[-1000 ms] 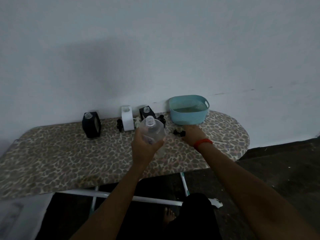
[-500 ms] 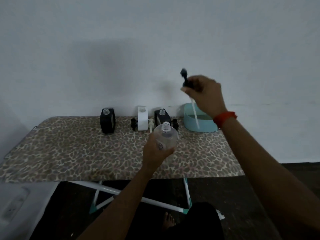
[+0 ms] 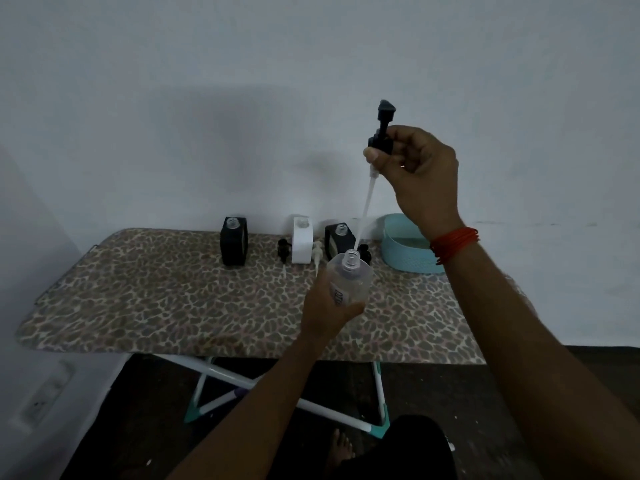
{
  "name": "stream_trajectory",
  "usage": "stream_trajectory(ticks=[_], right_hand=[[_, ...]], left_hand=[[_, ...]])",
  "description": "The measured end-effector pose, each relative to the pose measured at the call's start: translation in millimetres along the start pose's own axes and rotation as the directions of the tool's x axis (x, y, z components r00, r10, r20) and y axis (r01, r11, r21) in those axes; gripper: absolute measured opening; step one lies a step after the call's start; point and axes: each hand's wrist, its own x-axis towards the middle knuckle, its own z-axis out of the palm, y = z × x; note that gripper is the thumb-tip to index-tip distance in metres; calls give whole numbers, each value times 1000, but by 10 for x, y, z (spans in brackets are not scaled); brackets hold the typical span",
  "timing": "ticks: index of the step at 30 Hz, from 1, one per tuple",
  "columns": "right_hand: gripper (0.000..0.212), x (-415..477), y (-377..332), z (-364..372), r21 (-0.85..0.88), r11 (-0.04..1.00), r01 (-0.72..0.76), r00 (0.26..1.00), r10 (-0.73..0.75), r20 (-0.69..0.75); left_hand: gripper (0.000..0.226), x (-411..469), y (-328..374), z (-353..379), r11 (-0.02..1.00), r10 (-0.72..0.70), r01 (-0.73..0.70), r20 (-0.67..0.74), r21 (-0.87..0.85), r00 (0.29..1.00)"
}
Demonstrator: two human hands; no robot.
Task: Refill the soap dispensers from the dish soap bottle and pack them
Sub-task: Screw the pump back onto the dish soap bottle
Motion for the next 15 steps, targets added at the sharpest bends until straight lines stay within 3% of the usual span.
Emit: stream_trajectory(ticks=[9,15], right_hand=[[39,3,-92,10,10,999,54,998,-54,-12],[38,-144,77,66,-7,1000,-11,1000,11,16]], left_hand=[[93,26,-29,17,1000,-15,15,-10,23,1000],[94,25,-39,22,999,-19,20,-23,41,1000]])
